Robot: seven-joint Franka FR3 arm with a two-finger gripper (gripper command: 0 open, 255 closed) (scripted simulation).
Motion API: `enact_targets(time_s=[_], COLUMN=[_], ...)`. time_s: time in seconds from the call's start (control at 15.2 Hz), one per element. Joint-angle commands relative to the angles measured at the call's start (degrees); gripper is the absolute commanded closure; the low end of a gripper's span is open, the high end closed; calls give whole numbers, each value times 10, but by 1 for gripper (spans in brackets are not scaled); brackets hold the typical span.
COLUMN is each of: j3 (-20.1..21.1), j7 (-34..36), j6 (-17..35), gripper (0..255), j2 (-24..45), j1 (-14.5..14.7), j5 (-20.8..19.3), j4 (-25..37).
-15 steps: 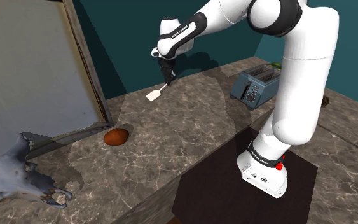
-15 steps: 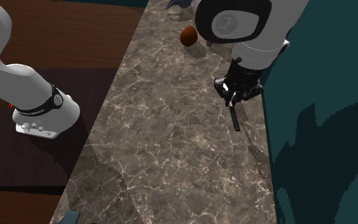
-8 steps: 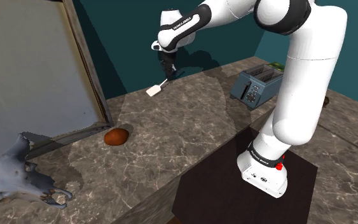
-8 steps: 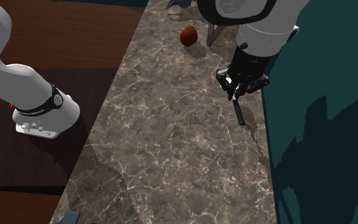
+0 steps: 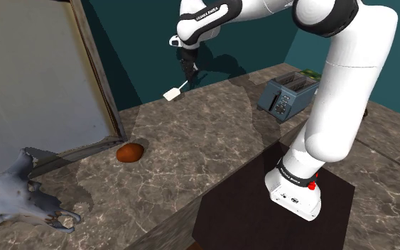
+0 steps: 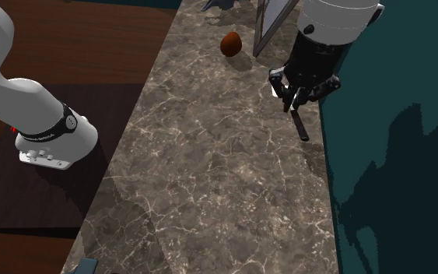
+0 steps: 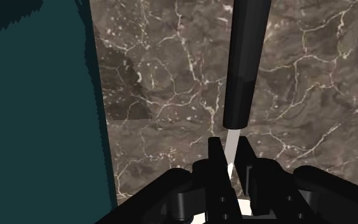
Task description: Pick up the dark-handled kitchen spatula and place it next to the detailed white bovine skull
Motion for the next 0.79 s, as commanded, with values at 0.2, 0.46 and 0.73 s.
enact_targets(time_s=[0.2, 0.46, 0.73], j3=[-1, 7, 25], j7=[-1, 24, 76], j6=[-36, -39, -29], gripper=[255, 255, 255], j2=[-14, -42, -84], j1=[0, 16, 46], j5=[-2, -8, -17], j4=[21, -3, -58])
